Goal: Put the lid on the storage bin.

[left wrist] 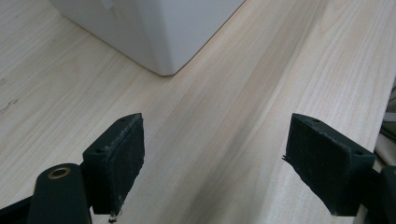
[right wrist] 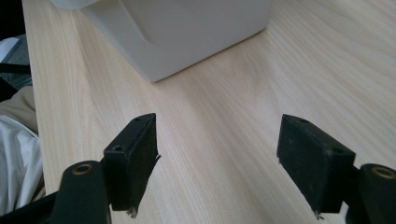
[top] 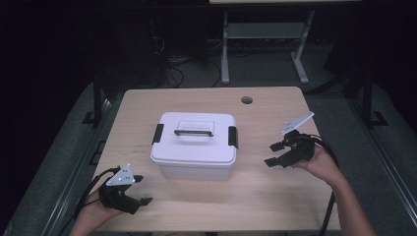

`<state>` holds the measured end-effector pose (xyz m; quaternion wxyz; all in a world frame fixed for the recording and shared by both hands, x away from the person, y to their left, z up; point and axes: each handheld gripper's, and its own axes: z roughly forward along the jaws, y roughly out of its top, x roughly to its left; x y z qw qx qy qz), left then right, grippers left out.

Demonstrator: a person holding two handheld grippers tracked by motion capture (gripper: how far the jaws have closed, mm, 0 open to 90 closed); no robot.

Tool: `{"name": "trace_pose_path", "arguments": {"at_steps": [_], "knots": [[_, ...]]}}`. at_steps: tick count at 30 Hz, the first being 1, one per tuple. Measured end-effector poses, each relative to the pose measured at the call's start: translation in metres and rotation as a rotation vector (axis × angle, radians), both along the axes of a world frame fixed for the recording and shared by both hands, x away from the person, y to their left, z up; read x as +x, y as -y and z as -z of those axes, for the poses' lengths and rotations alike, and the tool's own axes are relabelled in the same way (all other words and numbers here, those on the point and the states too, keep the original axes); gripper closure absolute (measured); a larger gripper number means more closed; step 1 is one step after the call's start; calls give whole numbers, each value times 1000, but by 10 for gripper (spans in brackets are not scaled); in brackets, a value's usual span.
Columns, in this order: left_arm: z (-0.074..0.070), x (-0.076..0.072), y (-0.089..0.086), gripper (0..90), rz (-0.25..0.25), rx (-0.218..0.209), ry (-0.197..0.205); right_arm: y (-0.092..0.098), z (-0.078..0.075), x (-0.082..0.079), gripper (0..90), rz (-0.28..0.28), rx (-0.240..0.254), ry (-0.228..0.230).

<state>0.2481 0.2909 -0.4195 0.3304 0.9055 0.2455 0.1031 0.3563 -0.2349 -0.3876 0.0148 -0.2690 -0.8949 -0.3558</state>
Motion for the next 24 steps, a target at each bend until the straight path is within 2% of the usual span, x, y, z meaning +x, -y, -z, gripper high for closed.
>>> {"name": "trace_pose_path", "arguments": {"at_steps": [9, 24], "knots": [[2, 0, 1, 197, 2, 5, -7, 7, 9, -5, 282, 14, 10, -17], [1, -1, 0, 196, 0, 8, -4, 15, 20, -16, 282, 23, 28, -20]]}}
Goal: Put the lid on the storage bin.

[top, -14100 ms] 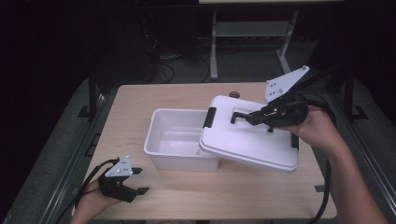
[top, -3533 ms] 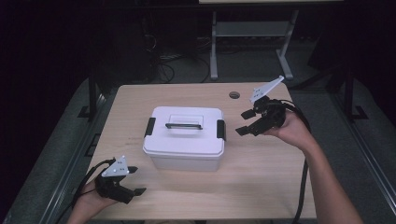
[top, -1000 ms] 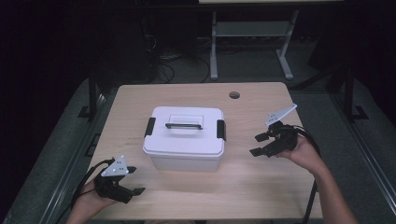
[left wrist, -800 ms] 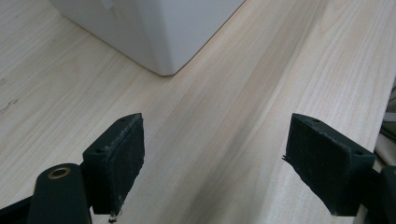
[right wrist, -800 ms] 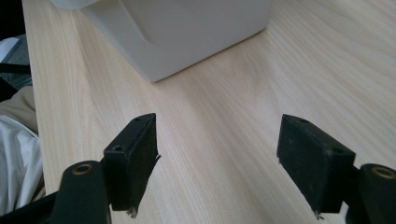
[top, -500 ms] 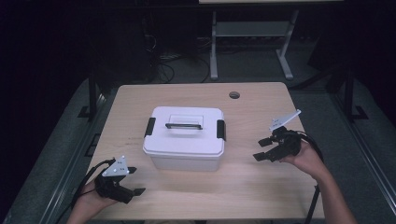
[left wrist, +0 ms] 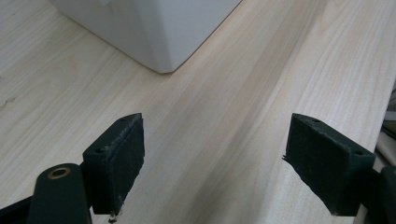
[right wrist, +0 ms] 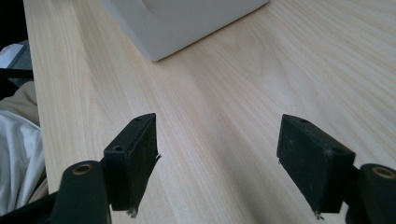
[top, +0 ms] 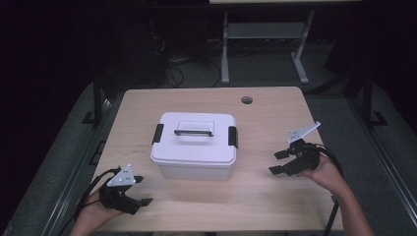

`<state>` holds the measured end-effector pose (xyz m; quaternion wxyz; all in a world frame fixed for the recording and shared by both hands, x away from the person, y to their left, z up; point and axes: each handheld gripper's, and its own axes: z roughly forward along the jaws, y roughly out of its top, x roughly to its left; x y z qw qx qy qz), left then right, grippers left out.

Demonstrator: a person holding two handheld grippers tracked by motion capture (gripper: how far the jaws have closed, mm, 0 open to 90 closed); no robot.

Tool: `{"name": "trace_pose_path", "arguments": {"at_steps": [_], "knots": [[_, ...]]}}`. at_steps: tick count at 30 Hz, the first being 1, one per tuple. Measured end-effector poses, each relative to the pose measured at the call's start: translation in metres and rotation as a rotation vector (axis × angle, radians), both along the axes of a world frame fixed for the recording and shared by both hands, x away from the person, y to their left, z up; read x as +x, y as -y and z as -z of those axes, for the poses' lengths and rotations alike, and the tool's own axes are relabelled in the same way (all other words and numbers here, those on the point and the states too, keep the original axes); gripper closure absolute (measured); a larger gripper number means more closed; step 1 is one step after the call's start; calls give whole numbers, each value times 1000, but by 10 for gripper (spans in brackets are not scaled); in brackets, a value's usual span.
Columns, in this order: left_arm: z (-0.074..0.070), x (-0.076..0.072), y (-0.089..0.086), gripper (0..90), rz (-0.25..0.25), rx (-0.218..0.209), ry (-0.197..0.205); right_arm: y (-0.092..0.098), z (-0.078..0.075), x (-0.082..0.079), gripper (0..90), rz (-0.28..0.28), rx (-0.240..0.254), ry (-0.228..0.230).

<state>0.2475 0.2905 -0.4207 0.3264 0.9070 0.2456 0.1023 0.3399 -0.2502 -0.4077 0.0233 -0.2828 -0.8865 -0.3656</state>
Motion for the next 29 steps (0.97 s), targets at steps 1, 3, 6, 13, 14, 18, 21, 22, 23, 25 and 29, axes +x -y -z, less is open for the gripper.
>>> {"name": "trace_pose_path", "arguments": {"at_steps": [1, 3, 6, 13, 14, 18, 21, 22, 23, 25, 29], "knots": [[0, 0, 0, 196, 0, -1, 0, 0, 0, -1, 282, 2, -2, -3], [0, 0, 0, 197, -3, -1, 0, 1, 1, -2, 282, 3, -2, -1], [0, 0, 0, 196, -4, 0, -2, 2, 2, -4, 282, 2, -1, 3], [1, 1, 0, 197, -10, 0, -3, 2, 7, -11, 281, -6, -15, 1], [1, 1, 0, 197, -10, 1, -3, 2, 7, -12, 281, -5, -12, -2], [1, 1, 0, 197, -11, -1, -1, 3, 9, -14, 277, -5, -13, 2], [1, 2, -1, 197, -12, -4, -1, 3, 10, -16, 275, -10, -14, 8], [1, 2, -1, 197, -12, -5, -1, 3, 10, -17, 274, -11, -15, 11], [1, 2, -1, 197, -12, -5, -1, 3, 9, -18, 274, -9, -9, 9], [1, 1, -1, 197, -13, -7, -2, 2, 9, -19, 272, -11, -10, 11], [1, 1, -2, 197, -16, -12, -1, 1, 9, -21, 270, -20, -10, 16]]}}
